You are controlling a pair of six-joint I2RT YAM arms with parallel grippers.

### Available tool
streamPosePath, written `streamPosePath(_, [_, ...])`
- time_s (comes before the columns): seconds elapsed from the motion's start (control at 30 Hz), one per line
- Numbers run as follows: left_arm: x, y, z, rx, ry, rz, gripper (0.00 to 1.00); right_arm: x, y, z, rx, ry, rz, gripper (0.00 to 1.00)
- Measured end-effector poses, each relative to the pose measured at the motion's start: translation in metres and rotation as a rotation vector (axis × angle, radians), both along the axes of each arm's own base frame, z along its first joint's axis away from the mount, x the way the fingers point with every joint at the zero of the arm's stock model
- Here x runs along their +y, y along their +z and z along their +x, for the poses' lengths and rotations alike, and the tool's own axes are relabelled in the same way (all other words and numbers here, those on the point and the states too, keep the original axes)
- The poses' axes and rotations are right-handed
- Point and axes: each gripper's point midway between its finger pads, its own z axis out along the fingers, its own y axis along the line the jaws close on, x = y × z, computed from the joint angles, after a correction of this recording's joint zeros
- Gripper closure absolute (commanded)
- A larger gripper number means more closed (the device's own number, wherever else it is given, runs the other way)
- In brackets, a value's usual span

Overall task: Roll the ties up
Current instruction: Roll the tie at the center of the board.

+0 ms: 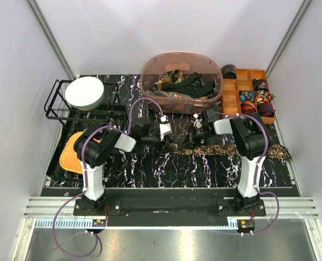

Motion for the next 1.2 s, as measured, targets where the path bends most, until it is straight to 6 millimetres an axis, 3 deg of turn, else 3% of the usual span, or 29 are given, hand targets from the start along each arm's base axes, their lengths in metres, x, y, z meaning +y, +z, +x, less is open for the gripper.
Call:
streamPosePath(0.23, [-0.006, 0.001, 0.002, -0.002, -0.032, 0.065, 0.34, -0.001, 0.001, 0.002, 0.001, -0.006, -0.012, 1.00])
streamPosePath(0.43, [-0.003, 0.000, -0.002, -0.047, -0.051, 0.206, 0.33, -0.001, 0.001, 0.002, 0.005, -0.007, -0.020, 1.00])
streamPosePath(0.57, [-0.004, -0.002, -0.001, -0.095, -0.069, 0.287, 0.42, -0.001, 0.001, 0.002, 0.005, -0.007, -0.019, 1.00])
streamPosePath(0.7, [-0.006, -0.003, -0.004, -0.116, -0.081, 0.338, 0.59, -0.001, 0.002, 0.003, 0.004, -0.008, -0.020, 1.00])
streamPosePath(0.77, [-0.008, -0.003, -0.006, -0.122, -0.086, 0.362, 0.63, -0.001, 0.003, 0.004, 0.002, -0.012, -0.027, 1.00])
streamPosePath(1.2, [-0.013, -0.004, -0.005, -0.182, -0.083, 0.413, 0.71, -0.007, 0.025, 0.003, -0.005, -0.052, -0.070, 1.00])
